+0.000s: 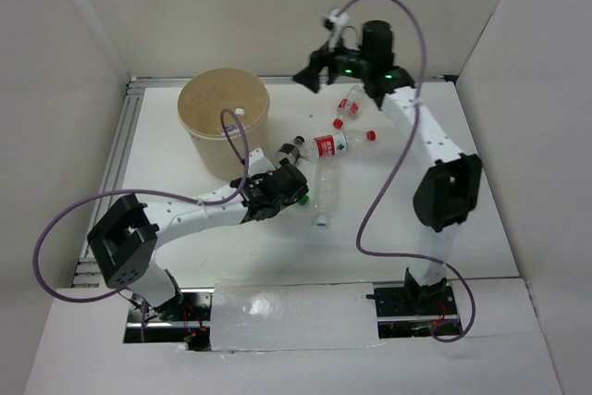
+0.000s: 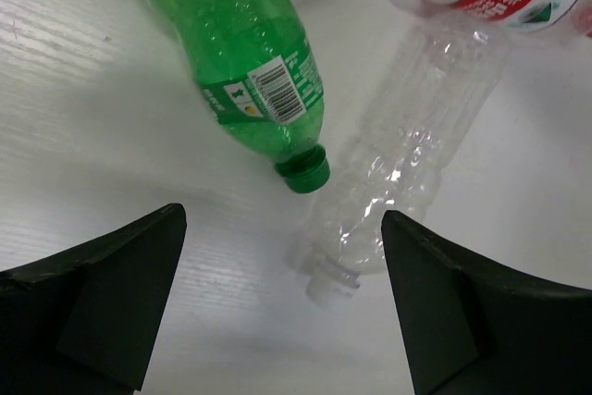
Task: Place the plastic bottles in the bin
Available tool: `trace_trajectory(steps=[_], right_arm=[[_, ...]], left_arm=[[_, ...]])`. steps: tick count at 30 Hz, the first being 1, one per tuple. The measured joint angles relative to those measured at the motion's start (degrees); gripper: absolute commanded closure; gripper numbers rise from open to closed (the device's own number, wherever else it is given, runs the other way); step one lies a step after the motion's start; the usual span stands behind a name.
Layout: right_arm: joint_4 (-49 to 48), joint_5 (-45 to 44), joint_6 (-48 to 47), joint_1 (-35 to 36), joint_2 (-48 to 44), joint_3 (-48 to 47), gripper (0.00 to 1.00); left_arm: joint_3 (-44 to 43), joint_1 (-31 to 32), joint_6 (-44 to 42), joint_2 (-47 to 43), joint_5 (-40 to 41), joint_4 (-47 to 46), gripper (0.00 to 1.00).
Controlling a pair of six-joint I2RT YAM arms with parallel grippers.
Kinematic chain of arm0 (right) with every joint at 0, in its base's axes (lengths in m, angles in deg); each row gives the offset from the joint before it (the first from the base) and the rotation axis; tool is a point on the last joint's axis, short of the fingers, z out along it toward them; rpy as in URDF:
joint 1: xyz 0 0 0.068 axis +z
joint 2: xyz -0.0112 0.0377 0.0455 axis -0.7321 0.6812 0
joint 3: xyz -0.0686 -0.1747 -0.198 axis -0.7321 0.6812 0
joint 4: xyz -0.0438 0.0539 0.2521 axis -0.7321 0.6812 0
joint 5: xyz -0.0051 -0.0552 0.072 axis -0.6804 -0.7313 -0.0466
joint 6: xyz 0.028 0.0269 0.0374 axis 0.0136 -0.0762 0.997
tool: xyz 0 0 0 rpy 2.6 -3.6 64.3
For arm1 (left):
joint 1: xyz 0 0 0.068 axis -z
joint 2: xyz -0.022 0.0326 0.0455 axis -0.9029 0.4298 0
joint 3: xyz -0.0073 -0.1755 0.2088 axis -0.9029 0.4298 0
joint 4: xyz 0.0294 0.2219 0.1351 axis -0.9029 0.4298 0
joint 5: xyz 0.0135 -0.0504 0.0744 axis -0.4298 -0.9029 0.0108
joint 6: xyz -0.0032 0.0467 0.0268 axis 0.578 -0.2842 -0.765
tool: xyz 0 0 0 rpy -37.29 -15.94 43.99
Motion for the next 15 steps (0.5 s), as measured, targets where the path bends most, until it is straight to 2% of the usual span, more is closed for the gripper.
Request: trace_trajectory(steps=[2,4,6,9,15], right_arm=[[1.5,0.1,-0.5,-6.8,-6.3,9.1,0.1],[3.4,0.5,-1.6,-13.0,-13.0,19.7,0.07],[5.3,1.1,-3.1,-16.7,-18.9,29.3,0.06],[7.6,2.7,-4.8,-19.0,-26.9,43.2,0.05],[7.6,5.7,-4.0,-22.7,-39.6,62.8,0.05]], left_arm=[[-3.2,-0.1,2.2,2.6,1.3,2.0,0.0],[-7.3,-0.6,3.8,6.4,2.6,5.2,0.0],[-11.3,-1.1,5.4,11.1,3.2,7.8,0.0],[-14.4,-2.1,6.7,16.7,4.0,10.0,0.0],[-15.2,-5.0,7.1,22.1,5.2,13.0,0.0]])
